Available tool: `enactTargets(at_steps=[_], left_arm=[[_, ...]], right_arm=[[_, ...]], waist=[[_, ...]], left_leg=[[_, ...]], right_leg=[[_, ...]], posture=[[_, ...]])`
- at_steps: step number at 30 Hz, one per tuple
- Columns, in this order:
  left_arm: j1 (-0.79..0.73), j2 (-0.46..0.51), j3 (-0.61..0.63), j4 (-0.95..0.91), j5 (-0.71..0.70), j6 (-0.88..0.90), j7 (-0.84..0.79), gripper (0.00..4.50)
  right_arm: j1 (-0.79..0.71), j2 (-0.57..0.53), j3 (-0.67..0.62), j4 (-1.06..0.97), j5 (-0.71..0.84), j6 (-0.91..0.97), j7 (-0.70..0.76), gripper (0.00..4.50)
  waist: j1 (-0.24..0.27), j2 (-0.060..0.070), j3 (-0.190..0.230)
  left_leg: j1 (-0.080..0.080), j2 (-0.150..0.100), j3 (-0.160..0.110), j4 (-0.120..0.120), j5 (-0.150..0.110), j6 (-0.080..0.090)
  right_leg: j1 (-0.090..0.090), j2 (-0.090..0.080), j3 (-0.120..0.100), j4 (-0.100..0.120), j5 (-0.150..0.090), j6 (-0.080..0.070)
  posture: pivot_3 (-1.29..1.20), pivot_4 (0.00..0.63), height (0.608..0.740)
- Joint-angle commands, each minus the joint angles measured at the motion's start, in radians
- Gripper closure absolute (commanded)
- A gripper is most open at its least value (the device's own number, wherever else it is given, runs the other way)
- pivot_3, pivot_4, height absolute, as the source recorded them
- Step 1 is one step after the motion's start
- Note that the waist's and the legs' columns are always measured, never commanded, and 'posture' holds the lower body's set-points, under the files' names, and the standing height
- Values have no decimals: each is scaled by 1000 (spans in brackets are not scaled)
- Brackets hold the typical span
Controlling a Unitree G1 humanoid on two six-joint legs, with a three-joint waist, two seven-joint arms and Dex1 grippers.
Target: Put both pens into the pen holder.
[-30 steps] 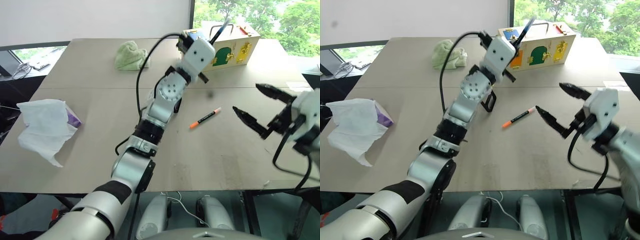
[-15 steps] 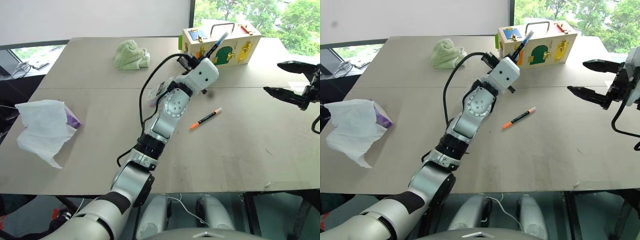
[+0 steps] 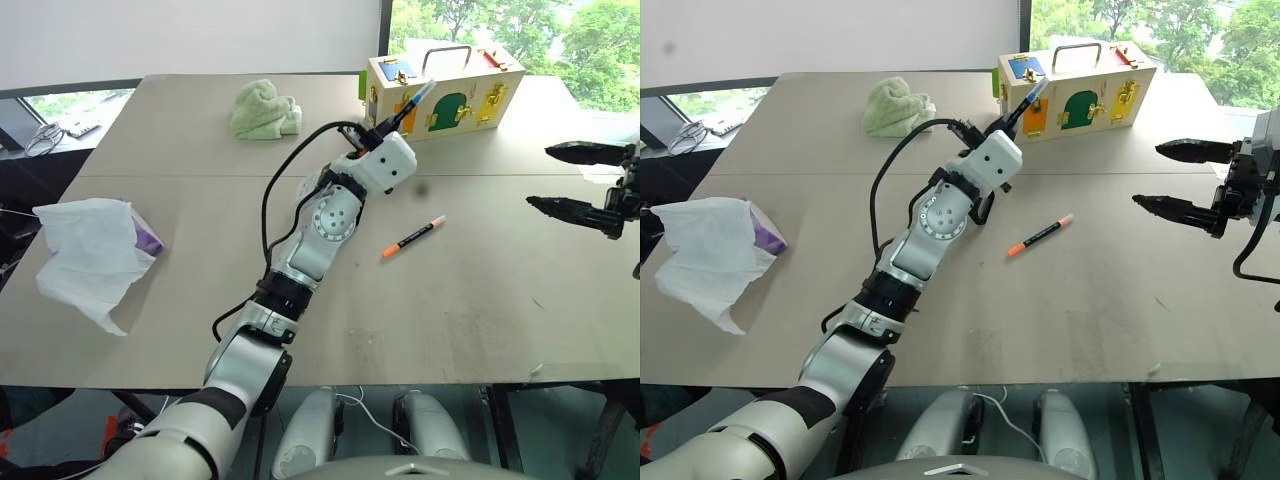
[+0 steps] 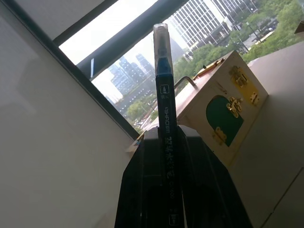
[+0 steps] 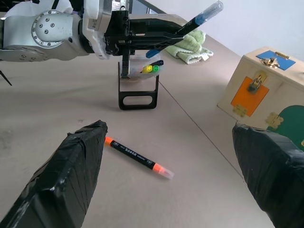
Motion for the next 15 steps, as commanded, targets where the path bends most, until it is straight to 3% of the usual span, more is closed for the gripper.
enactTargets(at_steps=[1, 3, 4, 5, 9, 12, 15], left_arm=[[-6, 0, 27, -2, -6, 13, 26, 4486], [-14, 4, 37, 15, -13, 20, 30, 4486], [-16, 5, 40, 17, -17, 27, 26, 3562], [-14, 5, 46, 17, -29, 38, 12, 3344], [-6, 18, 53, 0, -24, 35, 13, 1334], [-3, 10, 64, -12, -51, 15, 14, 230], [-8, -42, 85, -72, -189, 43, -95, 28]], right_arm=[[-16, -29, -52, -38, 27, 1, 6, 0], [-27, -31, -46, -27, 21, -6, 7, 0], [-28, -32, -45, -24, 19, -8, 7, 0], [-28, -33, -46, -25, 18, -9, 6, 0], [-27, -31, -49, -22, 11, -20, -1, 0], [-26, -30, -48, -20, 7, -26, -6, 0], [-22, -24, -44, -22, 2, -31, -16, 0]], waist=[[0, 0, 0], [-1, 0, 0], [-1, 0, 0], [-1, 0, 0], [-1, 0, 0], [0, 0, 0], [0, 0, 0]], left_leg=[[0, 0, 0, 0, 0, 0], [0, 0, 0, 0, 0, 0], [0, 0, 0, 0, 0, 0], [0, 0, 0, 0, 0, 0], [0, 0, 0, 0, 0, 0], [0, 0, 0, 0, 0, 0], [0, 0, 0, 0, 0, 0]], right_leg=[[0, 0, 0, 0, 0, 0], [0, 0, 0, 0, 0, 0], [0, 0, 0, 0, 0, 0], [0, 0, 0, 0, 0, 0], [0, 0, -1, 0, 0, 0], [0, 0, -1, 0, 0, 0], [0, 0, 0, 0, 0, 0]], posture=[[0, 150, 740], [0, 150, 740], [0, 150, 740], [0, 150, 740], [0, 150, 740], [0, 150, 740], [0, 150, 740]])
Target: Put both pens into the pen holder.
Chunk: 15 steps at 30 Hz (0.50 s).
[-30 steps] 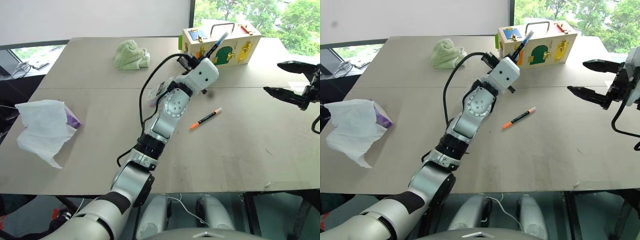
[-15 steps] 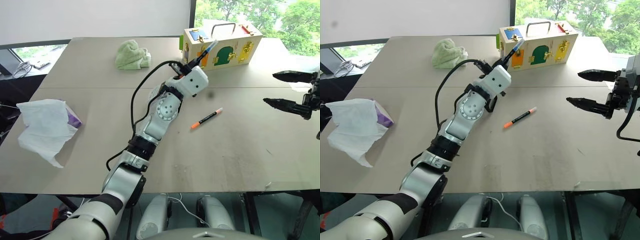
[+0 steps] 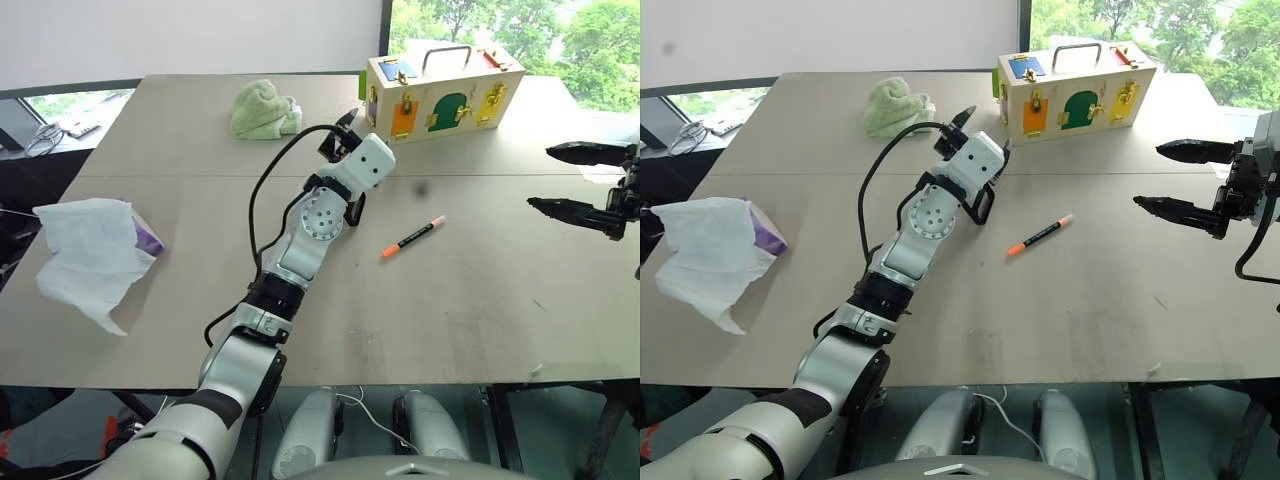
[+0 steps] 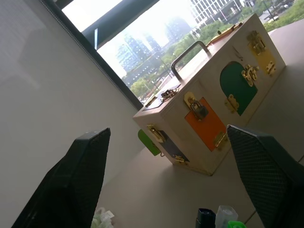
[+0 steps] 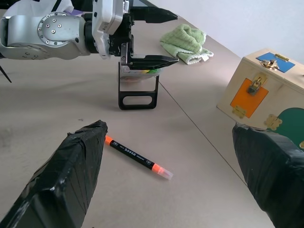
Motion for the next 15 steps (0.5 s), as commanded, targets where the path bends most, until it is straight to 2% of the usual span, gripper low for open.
enactTargets(at_steps=[1, 4, 6, 8, 11, 13, 15], left_arm=[[-10, -75, 30, -154, -217, 110, -186, 28], [-22, -107, 18, -316, -433, 461, -418, 28], [-65, -96, 17, -358, -514, 674, -494, 28], [-126, -61, -13, -351, -532, 861, -541, 28], [-262, -14, -52, -245, -575, 1162, -607, 28], [-347, -1, -109, -127, -565, 1229, -653, 28], [-416, -6, -190, 29, -509, 1177, -687, 28]], right_arm=[[-15, -17, -43, -17, 2, -22, -11, 0], [0, -18, -47, -22, -2, -26, -15, 0], [10, -23, -54, -27, 1, -23, -16, 0], [30, -36, -61, -42, 8, -5, -9, 0], [85, -58, -85, -73, 20, 11, 7, 0], [116, -66, -101, -83, 18, 9, 13, 0], [144, -73, -115, -81, 11, -1, 18, 0]], waist=[[0, 0, 0], [3, 0, 0], [0, 0, 0], [-4, 0, 0], [-11, 1, 0], [-14, 2, -1], [-15, 2, -1]], left_leg=[[0, 0, 0, 0, 0, 0], [-1, 0, -1, 0, 0, 0], [-1, -1, -1, 0, 0, 0], [-1, -1, -1, 1, 0, 0], [1, 0, 0, 1, 0, 0], [1, 0, 0, 2, -1, 2], [2, 0, 0, 2, -2, 3]], right_leg=[[0, 0, 0, 0, 0, 0], [0, -1, 0, -1, 0, 0], [0, 0, -1, -1, 0, 0], [0, 3, -1, 0, 0, 0], [0, 7, -1, 3, 0, 0], [1, 6, -1, 4, 0, 0], [2, 7, -1, 3, 0, 0]], posture=[[0, 150, 740], [0, 150, 740], [0, 150, 740], [0, 150, 740], [0, 150, 740], [0, 150, 740], [0, 150, 740]])
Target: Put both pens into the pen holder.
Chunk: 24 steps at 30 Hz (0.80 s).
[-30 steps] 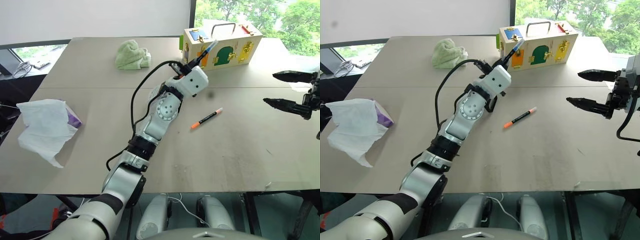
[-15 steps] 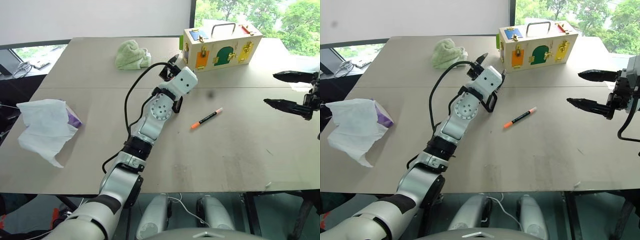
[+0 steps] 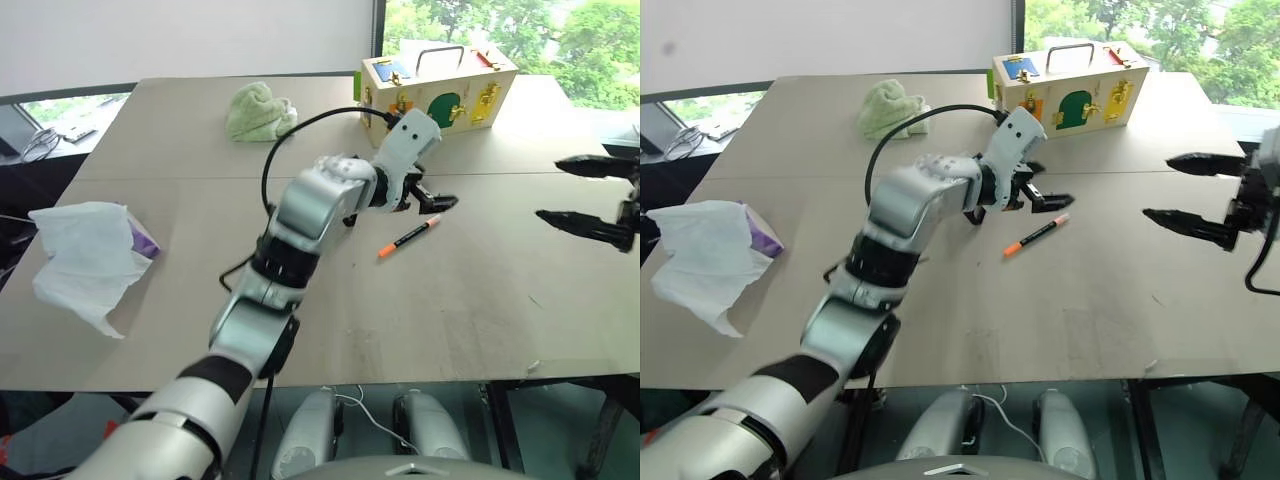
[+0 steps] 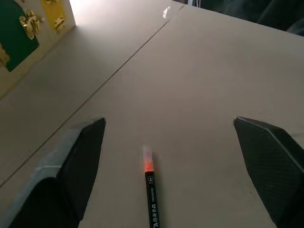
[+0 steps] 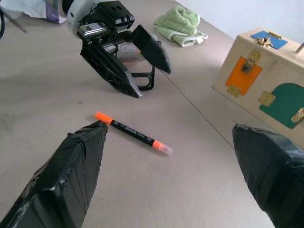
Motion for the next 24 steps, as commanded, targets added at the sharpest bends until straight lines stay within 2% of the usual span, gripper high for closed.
enactTargets(at_steps=[1, 4, 7, 13, 15, 19, 21, 22, 24], left_arm=[[-104, -30, -122, 257, 75, -64, -59, 28], [-179, -117, -141, 542, 118, -193, -97, 28], [-209, -186, -161, 742, 183, -321, -91, 724], [-240, -238, -131, 909, 250, -431, -106, 3673], [-248, -243, -113, 925, 262, -439, -111, 4469], [-272, -226, -16, 879, 234, -495, -79, 4469], [-301, -206, 113, 764, 149, -494, -39, 4469], [-283, -182, 123, 662, 178, -564, 38, 4469], [-194, -135, 97, 447, 296, -819, 228, 4469]], right_arm=[[30, -30, -58, -23, 6, -16, 19, 0], [69, -48, -67, -13, -15, -29, 30, 0], [104, -74, -63, 13, -52, -45, 36, 0], [110, -84, -71, 40, -56, -48, 31, 0], [111, -87, -71, 37, -58, -51, 31, 0], [117, -78, -82, 20, -49, -47, 21, 0], [123, -69, -95, 9, -32, -39, 17, 0], [123, -60, -105, -2, -15, -29, 11, 0], [119, -40, -121, -28, 23, -8, -5, 0]], waist=[[0, 0, 0], [0, 0, 0], [-1, 1, 1], [-1, 2, 0], [-1, 2, 0], [1, 1, 0], [3, 1, 1], [6, 1, 1], [6, 1, 3]], left_leg=[[0, 0, 0, 0, 0, 0], [0, -1, 0, 0, 2, -3], [-1, -1, 0, 0, 2, -3], [0, 0, 1, -1, 2, -3], [0, 0, 1, -1, 1, -2], [-1, 0, 1, -1, 2, -3], [-2, 0, 1, -1, 2, -3], [-2, 0, 1, -1, 2, -3], [-3, 0, 1, -1, 2, -3]], right_leg=[[0, 0, 0, 0, 0, 0], [0, -1, 0, -1, 0, 0], [0, -1, 0, -2, 0, 0], [0, -1, 1, -2, 0, 0], [0, -1, 1, -2, 0, 0], [0, -2, 1, -2, 0, 0], [-1, -2, 1, -2, 0, 0], [-2, -2, 1, -2, 0, 0], [-3, -4, 2, -1, 0, 0]], posture=[[0, 150, 740], [0, 150, 740], [0, 150, 740], [0, 150, 740], [0, 150, 740], [0, 150, 740], [0, 150, 740], [0, 150, 740], [0, 150, 740]])
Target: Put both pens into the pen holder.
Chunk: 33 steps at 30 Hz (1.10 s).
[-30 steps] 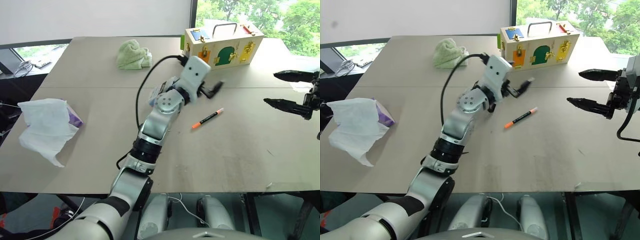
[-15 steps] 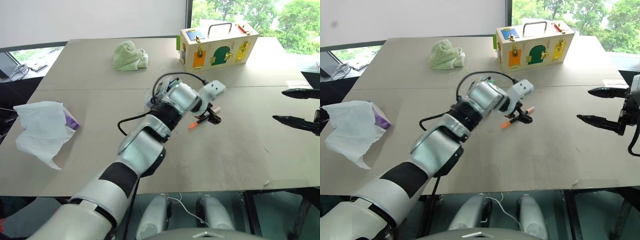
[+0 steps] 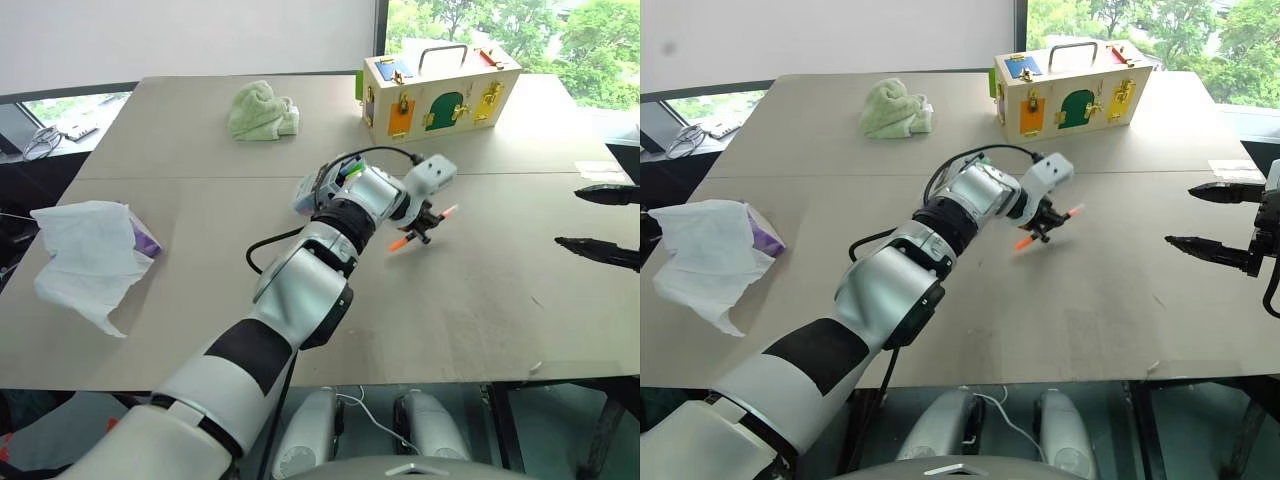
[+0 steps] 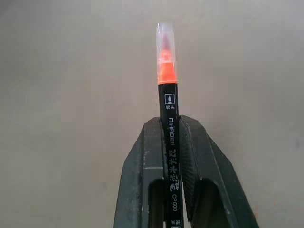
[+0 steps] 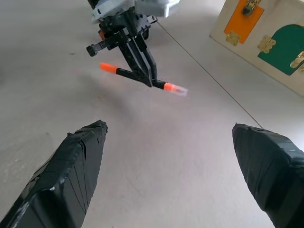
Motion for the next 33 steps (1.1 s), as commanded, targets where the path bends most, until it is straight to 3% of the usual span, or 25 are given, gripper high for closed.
enactTargets(at_steps=[1, 7, 14, 22, 33], left_arm=[[94, 86, -2, -396, 155, -463, 316, 4469], [294, 238, -125, -524, 408, -809, 523, 4469], [358, 252, -107, -442, 401, -908, 544, 4469], [378, 252, -88, -464, 387, -887, 525, 4469], [506, 252, -72, -742, 385, -691, 427, 4469]], right_arm=[[-12, 33, -73, -66, 82, 33, -29, 0], [-31, 83, -89, -105, 137, 65, -80, 0], [-79, 88, -37, -85, 122, 50, -77, 0], [-82, 85, -38, -72, 110, 39, -67, 0], [-90, 88, -31, -48, 86, 23, -53, 0]], waist=[[-6, 0, 0], [6, 3, -2], [15, 2, -1], [10, 2, -1], [4, 3, -1]], left_leg=[[0, 1, 1, 0, 0, 0], [3, 1, 3, -2, 0, -1], [1, -4, 3, 1, -1, 3], [1, -4, 4, 1, -2, 4], [1, -3, 4, 1, -2, 4]], right_leg=[[0, -2, 2, 0, 0, 0], [0, -2, 8, 0, 0, 0], [0, -2, 4, -1, 3, 5], [0, -2, 4, -1, 3, 5], [0, -2, 5, -1, 3, 5]], posture=[[0, 150, 740], [0, 150, 740], [0, 150, 740], [0, 150, 740], [0, 150, 740]])
